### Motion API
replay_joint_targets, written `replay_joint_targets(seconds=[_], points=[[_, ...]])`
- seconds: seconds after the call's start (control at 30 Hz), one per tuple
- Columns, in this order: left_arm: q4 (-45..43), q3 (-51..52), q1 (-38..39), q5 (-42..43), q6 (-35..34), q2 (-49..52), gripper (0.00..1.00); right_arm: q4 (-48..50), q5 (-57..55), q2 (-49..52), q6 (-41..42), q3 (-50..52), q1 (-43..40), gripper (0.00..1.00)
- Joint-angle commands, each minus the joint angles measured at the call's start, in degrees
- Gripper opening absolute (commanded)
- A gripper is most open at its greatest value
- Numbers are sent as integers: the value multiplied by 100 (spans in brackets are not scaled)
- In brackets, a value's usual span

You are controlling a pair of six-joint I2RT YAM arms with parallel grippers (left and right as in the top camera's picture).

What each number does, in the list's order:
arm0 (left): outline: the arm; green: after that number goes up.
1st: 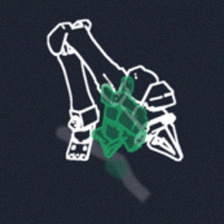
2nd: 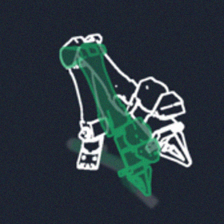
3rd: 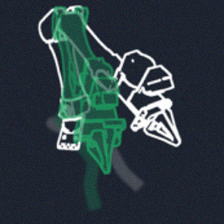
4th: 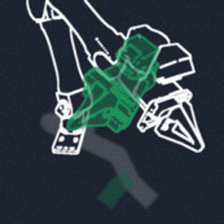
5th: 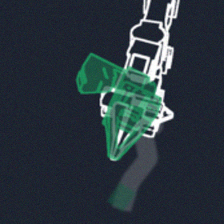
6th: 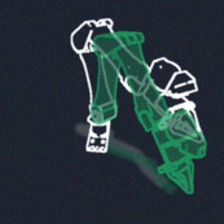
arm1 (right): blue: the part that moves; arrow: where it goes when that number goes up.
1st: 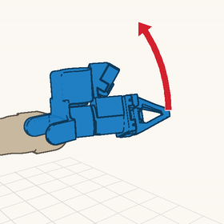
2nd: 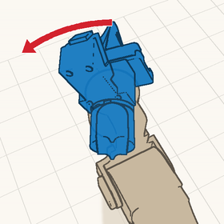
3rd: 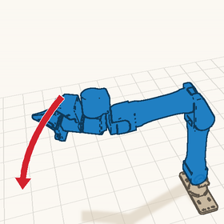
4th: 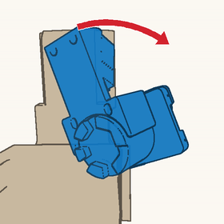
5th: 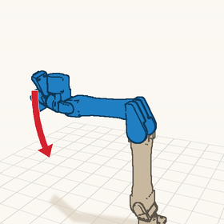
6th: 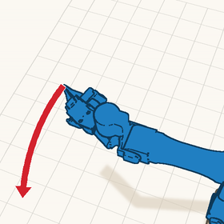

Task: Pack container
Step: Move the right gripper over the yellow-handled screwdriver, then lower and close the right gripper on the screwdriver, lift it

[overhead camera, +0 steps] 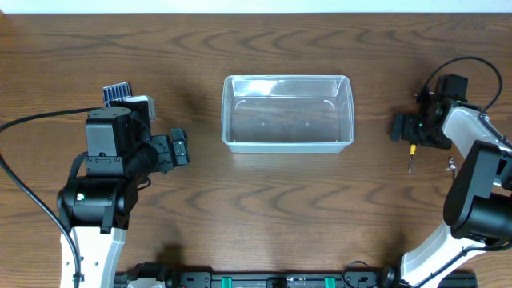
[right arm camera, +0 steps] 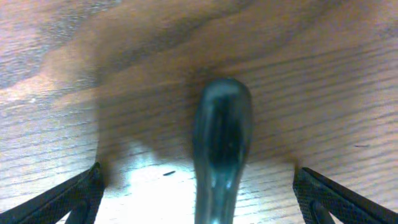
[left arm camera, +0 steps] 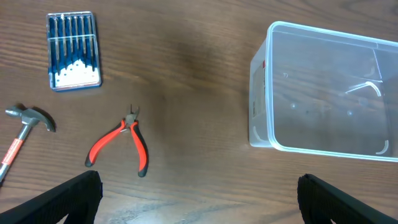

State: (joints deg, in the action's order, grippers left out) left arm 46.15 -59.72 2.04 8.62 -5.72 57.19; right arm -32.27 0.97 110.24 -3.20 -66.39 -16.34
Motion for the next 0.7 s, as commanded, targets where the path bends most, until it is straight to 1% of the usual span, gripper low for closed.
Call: replay_joint_targets(seconds=[0.0,0.1,0.23,0.3,0.4,0.47,0.57,0.67], points=[[11,-127,2,-28,98,4,98,-120,-35,262,-2,52,-109,99],[11,-127,2,-26,98,4,98,-153,-31,262,-2,52,-109,96],[11,-127,2,-26,98,4,98,-210,-28,262,-2,52,-109,83],[11,-127,2,-26,98,4,98,-243,-24,262,0,52,-109,79],[11,-127,2,-26,98,4,98,-275,-26,262,-2,52,-109,76],[11,-127,2,-26,98,4,98,-286,-26,262,-2,52,-109,72],[11,-127,2,-26,98,4,98,-291,-24,262,11,52,-109,62],[11,-127,2,-26,98,4,98,-308,0,262,59,52,-107,55]])
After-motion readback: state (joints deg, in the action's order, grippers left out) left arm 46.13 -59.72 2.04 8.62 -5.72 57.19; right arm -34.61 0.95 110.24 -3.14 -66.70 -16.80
